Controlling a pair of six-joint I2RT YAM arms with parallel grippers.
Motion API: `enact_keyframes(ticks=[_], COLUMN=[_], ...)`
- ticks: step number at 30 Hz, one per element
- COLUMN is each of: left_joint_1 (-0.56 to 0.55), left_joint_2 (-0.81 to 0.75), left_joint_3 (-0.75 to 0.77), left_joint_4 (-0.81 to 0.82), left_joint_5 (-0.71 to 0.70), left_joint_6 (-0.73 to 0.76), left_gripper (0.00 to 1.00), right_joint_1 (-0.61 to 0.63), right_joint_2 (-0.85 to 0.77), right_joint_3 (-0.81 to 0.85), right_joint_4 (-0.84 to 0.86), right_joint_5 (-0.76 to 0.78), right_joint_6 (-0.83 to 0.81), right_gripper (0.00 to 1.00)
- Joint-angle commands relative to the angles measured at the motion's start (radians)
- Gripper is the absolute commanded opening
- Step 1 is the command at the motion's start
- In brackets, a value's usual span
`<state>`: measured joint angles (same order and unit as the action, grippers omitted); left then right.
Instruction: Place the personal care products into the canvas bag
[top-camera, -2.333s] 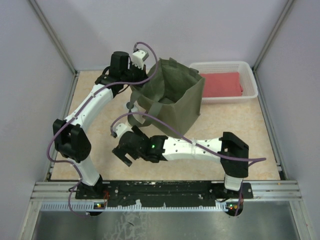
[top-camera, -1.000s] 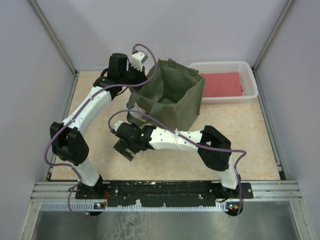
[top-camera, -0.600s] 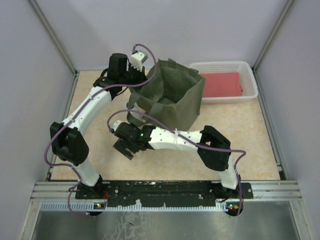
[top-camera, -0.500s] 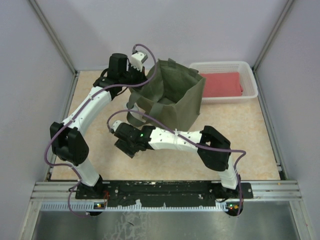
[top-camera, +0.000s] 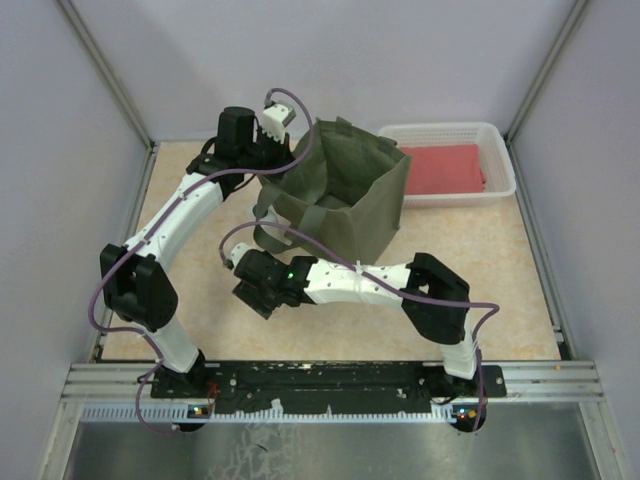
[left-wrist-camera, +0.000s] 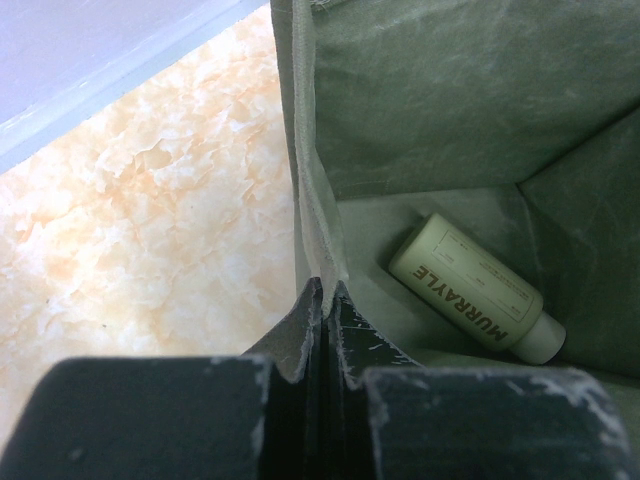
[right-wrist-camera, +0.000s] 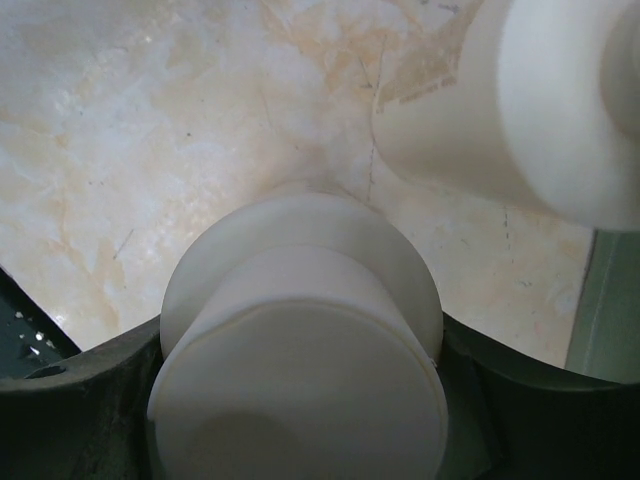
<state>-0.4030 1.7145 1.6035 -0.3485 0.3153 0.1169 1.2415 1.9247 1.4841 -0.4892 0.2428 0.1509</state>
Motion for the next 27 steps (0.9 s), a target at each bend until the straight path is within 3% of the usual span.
enact_keyframes(ticks=[1,6,15,21,27], left_joint_1=[0.003,0.003,0.003,0.003,0.003], left_joint_2=[-0.027,-0.027,-0.032,-0.032,-0.034], left_joint_3=[-0.018,-0.019,-0.016,-0.016,-0.020], left_joint_4=[-0.036,-0.042,-0.053,-0.052,-0.038], left_joint_5=[-0.001,0.004,-0.003,0.003,-0.004], left_joint_6=[0.010,0.010,0.018,0.017,0.000], left_gripper=[0.00,0.00,0.00,0.00,0.00], right_joint_1=[0.007,0.018,0.024,0.023,-0.015], right_joint_2=[-0.146,-0.295,-0.620,-0.822,-0.873], right_joint_3=[-0.064,-0.126,-0.123,-0.038,0.101], right_joint_4=[-0.001,-0.004,-0.129,-0.241,-0.211], right_joint_5=[0.072,0.090,0.161,0.296,0.353], right_joint_6=[0.032,0.053,0.074,0.062,-0.079], right_gripper=[0.43,0.34,0.30,0.30,0.30])
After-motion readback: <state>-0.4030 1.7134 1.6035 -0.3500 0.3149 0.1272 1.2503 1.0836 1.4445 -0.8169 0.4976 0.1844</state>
